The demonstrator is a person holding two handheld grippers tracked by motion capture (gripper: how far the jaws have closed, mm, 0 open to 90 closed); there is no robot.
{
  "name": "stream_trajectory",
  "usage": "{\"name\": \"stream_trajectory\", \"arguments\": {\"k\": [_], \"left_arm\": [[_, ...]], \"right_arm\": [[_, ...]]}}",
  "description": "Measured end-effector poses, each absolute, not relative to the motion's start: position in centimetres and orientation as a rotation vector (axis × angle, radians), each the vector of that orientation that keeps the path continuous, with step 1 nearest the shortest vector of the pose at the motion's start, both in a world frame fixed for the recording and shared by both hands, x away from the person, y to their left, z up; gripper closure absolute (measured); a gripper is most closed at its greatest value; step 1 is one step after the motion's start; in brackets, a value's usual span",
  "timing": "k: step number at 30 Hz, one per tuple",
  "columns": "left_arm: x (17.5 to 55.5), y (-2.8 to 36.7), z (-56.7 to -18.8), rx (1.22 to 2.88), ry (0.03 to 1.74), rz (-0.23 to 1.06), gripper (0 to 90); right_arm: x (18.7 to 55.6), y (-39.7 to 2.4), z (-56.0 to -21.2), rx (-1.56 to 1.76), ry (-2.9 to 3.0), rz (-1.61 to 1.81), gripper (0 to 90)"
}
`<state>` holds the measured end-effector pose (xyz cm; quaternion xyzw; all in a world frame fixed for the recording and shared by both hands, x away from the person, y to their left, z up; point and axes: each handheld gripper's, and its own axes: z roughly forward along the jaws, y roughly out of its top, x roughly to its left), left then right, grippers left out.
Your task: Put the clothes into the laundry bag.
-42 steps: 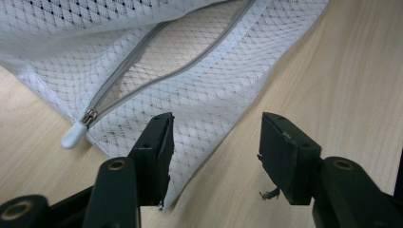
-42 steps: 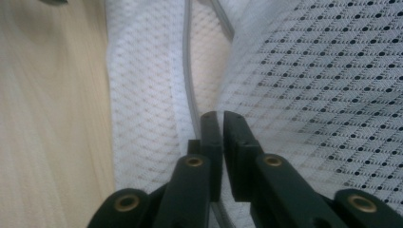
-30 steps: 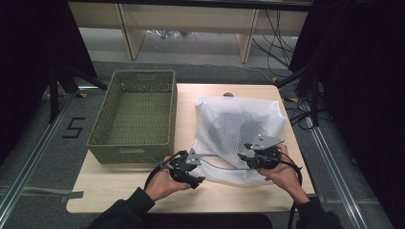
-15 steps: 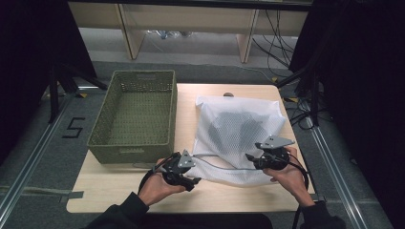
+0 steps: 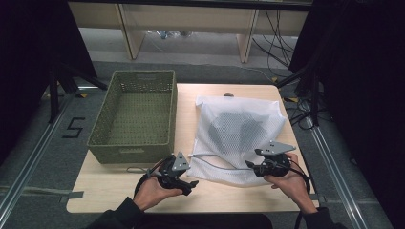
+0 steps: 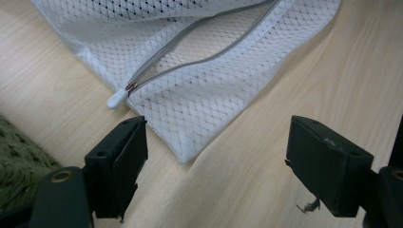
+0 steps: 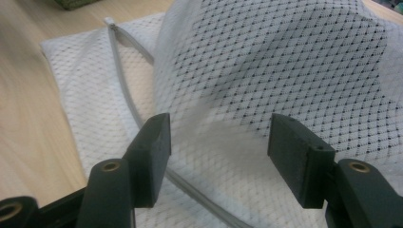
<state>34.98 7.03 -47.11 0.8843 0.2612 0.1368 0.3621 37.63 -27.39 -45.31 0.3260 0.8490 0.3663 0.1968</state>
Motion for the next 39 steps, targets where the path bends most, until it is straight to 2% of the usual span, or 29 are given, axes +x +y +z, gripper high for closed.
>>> {"name": "stream_trajectory", "arguments": {"k": [39], "left_arm": [[32.3,8.3,-47.8,2.262,0.679,0.331,19.7]], "right_arm": [[32.8,-27.0,-46.9,0.922,2.512,1.019,32.7]]}}
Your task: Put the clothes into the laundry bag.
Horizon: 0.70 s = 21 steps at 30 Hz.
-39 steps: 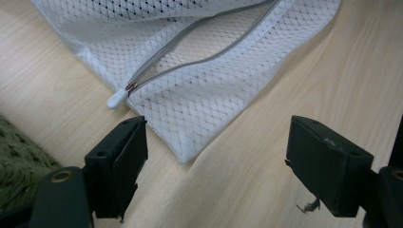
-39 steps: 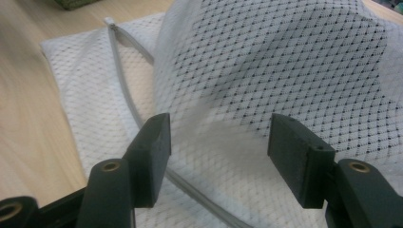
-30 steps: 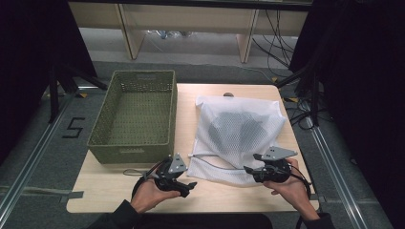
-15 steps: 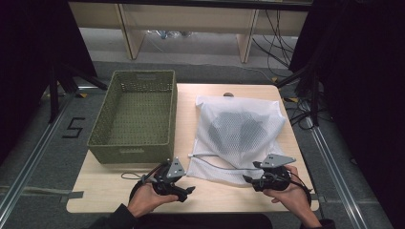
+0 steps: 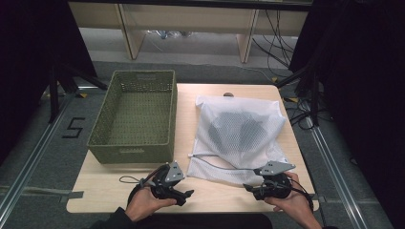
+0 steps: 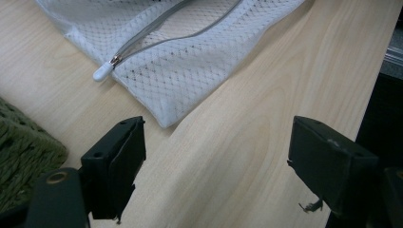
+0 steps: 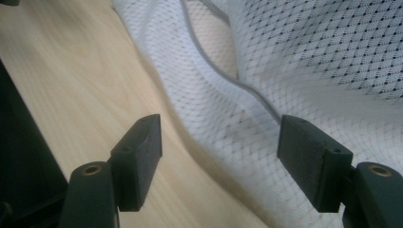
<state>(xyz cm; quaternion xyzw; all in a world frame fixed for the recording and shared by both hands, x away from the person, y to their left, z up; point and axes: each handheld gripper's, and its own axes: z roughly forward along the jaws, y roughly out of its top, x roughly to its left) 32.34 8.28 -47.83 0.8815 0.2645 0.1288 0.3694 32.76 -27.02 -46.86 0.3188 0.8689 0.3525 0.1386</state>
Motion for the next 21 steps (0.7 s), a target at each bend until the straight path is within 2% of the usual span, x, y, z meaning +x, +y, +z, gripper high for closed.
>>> {"name": "stream_trajectory", "arguments": {"k": [21], "left_arm": [[31.77,8.78,-47.87,2.268,0.687,0.345,19.3]], "right_arm": [[31.81,-27.27,-46.88,0.886,2.501,1.003,32.3]]}}
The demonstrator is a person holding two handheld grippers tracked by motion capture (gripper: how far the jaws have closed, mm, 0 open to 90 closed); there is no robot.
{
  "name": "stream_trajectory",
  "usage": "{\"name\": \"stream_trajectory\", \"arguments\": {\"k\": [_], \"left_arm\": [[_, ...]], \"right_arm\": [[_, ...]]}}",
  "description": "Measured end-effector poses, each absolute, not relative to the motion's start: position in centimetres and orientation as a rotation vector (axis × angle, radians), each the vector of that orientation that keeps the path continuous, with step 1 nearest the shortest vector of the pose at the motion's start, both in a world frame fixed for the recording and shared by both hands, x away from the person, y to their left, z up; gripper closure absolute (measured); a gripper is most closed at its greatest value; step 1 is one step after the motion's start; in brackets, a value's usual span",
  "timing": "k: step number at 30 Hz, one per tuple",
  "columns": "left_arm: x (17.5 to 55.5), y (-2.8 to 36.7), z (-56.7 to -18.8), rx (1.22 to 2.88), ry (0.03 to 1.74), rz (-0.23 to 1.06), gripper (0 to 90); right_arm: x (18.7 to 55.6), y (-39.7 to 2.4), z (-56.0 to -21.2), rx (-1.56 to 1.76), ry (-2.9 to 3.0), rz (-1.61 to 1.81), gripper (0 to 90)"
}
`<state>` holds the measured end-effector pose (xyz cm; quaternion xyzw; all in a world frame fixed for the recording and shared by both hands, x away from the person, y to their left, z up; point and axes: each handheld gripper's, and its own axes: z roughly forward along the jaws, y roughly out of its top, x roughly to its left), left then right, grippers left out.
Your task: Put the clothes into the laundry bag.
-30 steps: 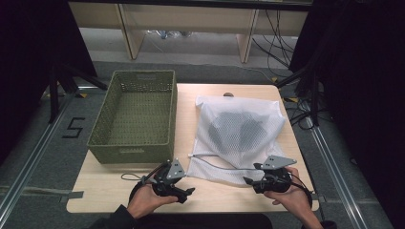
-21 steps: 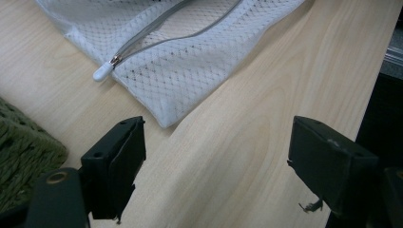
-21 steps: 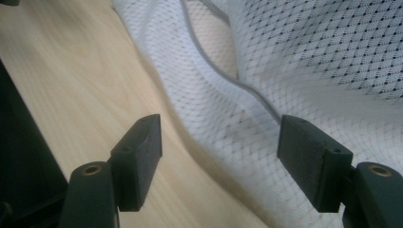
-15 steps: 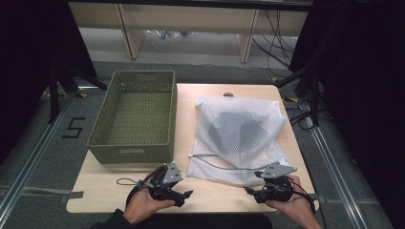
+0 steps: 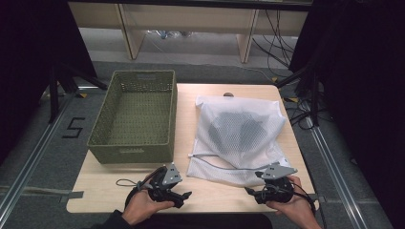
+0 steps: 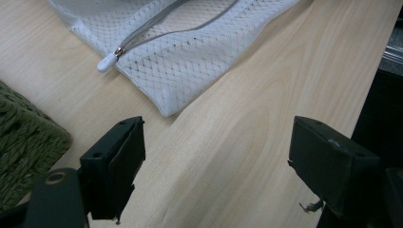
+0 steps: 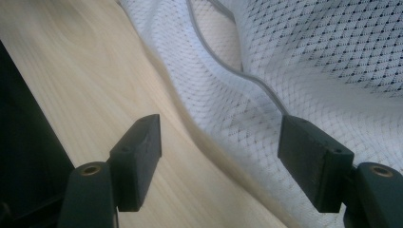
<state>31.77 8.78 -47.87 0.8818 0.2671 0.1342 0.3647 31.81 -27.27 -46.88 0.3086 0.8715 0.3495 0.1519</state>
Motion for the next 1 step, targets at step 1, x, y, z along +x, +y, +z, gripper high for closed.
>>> {"name": "stream_trajectory", "arguments": {"k": [1], "left_arm": [[31.78,8.74,-47.91,2.264,0.685,0.339,19.3]], "right_arm": [[31.84,-27.27,-46.9,0.878,2.502,1.002,32.3]]}}
